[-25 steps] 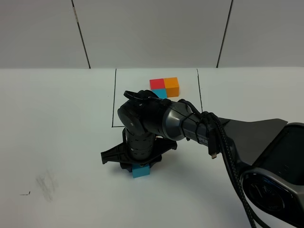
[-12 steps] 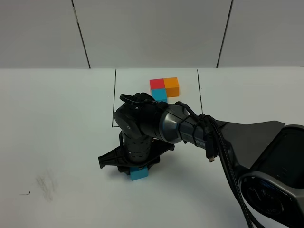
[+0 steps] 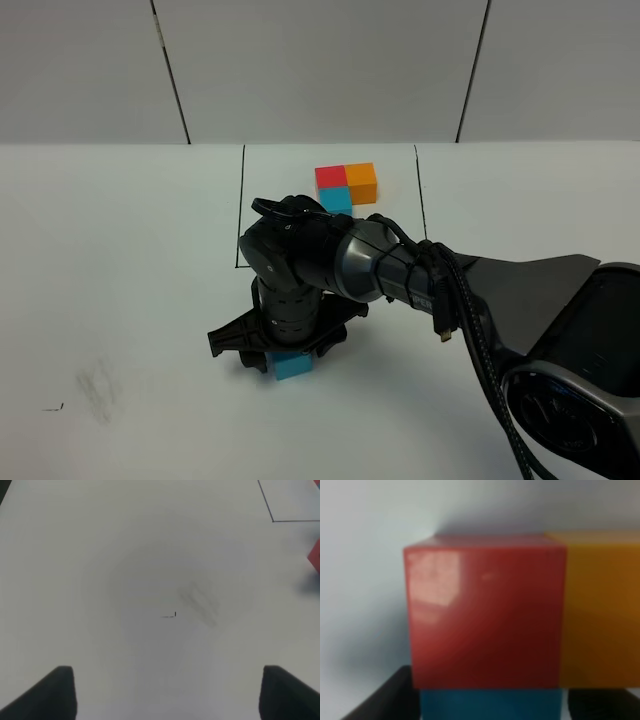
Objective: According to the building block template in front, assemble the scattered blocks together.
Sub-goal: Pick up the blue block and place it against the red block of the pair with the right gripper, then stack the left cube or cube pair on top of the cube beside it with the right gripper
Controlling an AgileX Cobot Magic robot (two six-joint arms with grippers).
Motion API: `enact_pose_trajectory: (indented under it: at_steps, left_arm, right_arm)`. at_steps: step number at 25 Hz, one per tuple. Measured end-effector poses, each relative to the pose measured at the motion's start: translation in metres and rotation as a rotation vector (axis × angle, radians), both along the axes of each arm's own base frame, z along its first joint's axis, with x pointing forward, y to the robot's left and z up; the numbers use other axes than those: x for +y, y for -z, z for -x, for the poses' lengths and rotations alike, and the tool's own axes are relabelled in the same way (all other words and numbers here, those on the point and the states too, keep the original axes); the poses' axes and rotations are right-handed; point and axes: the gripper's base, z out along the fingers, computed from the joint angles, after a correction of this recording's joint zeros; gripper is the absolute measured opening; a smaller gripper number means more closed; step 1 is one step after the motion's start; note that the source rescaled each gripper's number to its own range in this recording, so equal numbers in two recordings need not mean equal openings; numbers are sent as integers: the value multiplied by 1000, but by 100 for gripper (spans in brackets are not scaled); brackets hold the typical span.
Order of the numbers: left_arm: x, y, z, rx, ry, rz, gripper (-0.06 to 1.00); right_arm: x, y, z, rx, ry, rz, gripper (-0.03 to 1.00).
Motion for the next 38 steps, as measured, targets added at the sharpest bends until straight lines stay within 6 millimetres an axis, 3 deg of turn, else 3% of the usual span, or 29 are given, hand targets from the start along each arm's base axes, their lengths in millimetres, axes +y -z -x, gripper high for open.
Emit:
enact_pose_trajectory:
  at_steps: [15,19,31,38]
  left_arm:
    - [0,0,0,0,1,-2,85]
    - [0,0,0,0,1,-2,85]
    - [0,0,0,0,1,-2,85]
    - [0,0,0,0,1,-2,85]
  right_arm:
    - [5,0,10,29,-69,28,34]
    - [8,-9,14,20,-83,12,34]
    - [-4,-77,15,-104,-108,-7,34]
    - [-27,-138,26,-186,-156,48,34]
